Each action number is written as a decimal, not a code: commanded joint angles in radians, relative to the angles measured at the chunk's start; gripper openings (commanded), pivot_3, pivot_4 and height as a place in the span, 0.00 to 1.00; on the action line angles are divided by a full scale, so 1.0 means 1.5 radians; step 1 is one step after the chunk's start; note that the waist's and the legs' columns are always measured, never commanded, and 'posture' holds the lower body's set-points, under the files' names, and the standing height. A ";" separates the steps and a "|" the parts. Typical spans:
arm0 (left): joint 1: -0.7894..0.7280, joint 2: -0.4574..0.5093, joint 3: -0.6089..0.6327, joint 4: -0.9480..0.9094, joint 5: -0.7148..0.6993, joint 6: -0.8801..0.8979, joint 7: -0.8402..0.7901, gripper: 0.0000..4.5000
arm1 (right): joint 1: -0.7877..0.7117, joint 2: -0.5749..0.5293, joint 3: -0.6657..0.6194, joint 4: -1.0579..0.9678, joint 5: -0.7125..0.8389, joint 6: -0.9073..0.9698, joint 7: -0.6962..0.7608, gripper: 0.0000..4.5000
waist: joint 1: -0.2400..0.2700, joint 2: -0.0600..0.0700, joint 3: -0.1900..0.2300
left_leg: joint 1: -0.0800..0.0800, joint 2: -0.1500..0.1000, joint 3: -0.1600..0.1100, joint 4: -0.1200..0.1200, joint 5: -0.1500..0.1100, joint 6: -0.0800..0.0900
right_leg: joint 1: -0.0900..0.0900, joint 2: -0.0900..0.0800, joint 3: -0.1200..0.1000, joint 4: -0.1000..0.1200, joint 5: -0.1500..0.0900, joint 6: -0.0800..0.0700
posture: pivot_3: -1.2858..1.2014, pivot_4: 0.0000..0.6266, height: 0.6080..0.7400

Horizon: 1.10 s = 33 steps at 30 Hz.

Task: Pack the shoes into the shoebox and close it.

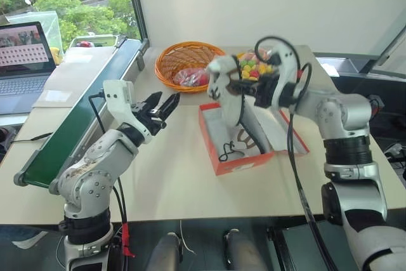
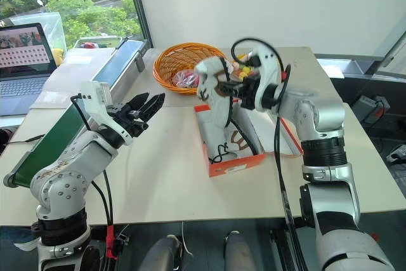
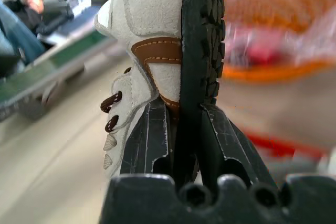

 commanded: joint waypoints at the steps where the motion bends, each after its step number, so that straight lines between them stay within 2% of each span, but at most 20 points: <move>1: -0.006 -0.005 -0.004 -0.017 0.010 -0.023 0.002 0.68 | 0.014 0.006 -0.026 -0.002 0.016 -0.007 0.031 0.07 | -0.002 0.000 0.000 | 0.000 0.000 0.000 0.000 0.000 0.000 | 0.000 0.000 0.000 0.000 0.000 0.000 | 0.52 0.24 1.00; 5: -0.004 -0.014 -0.002 -0.021 0.012 -0.030 0.015 0.68 | 0.052 0.012 -0.013 0.015 -0.002 -0.020 0.042 0.07 | 0.000 0.000 0.000 | 0.000 0.000 0.000 0.000 0.000 0.000 | 0.000 0.000 0.000 0.000 0.000 0.000 | 0.52 0.24 1.00; 14: -0.007 -0.016 -0.002 -0.027 0.017 -0.030 0.024 0.68 | 0.073 0.037 0.013 0.052 -0.044 -0.048 0.060 0.07 | -0.001 0.000 0.000 | 0.000 0.000 0.000 0.000 0.000 0.000 | 0.000 0.000 0.000 0.000 0.000 0.000 | 0.52 0.24 1.00; 21: -0.015 -0.015 -0.006 -0.032 0.021 -0.029 0.031 0.68 | 0.055 0.051 0.088 0.151 -0.154 -0.110 0.054 0.07 | 0.000 0.000 0.000 | 0.001 0.000 0.000 0.000 0.000 0.000 | 0.001 0.000 0.000 0.000 0.000 0.000 | 0.52 0.24 1.00; 30: -0.009 -0.026 -0.007 -0.046 0.030 -0.034 0.044 0.68 | 0.007 0.061 0.141 0.277 -0.255 -0.178 0.061 0.07 | 0.000 0.000 0.000 | 0.005 0.000 0.000 0.001 0.000 0.000 | 0.006 0.000 0.000 0.000 0.000 0.000 | 0.52 0.24 1.00; 32: -0.006 -0.030 -0.008 -0.049 0.031 -0.034 0.047 0.69 | 0.003 0.064 0.141 0.274 -0.257 -0.179 0.069 0.29 | 0.001 0.000 0.000 | 0.009 0.000 0.000 0.001 0.000 0.000 | 0.010 0.000 0.000 -0.001 0.000 0.001 | 0.52 0.24 1.00; 33: -0.006 -0.031 -0.009 -0.049 0.032 -0.034 0.047 0.69 | 0.005 0.064 0.144 0.264 -0.262 -0.184 0.074 0.34 | 0.001 0.000 0.000 | 0.011 0.000 0.000 0.000 0.000 0.000 | 0.013 0.000 0.000 -0.001 -0.001 0.001 | 0.52 0.24 1.00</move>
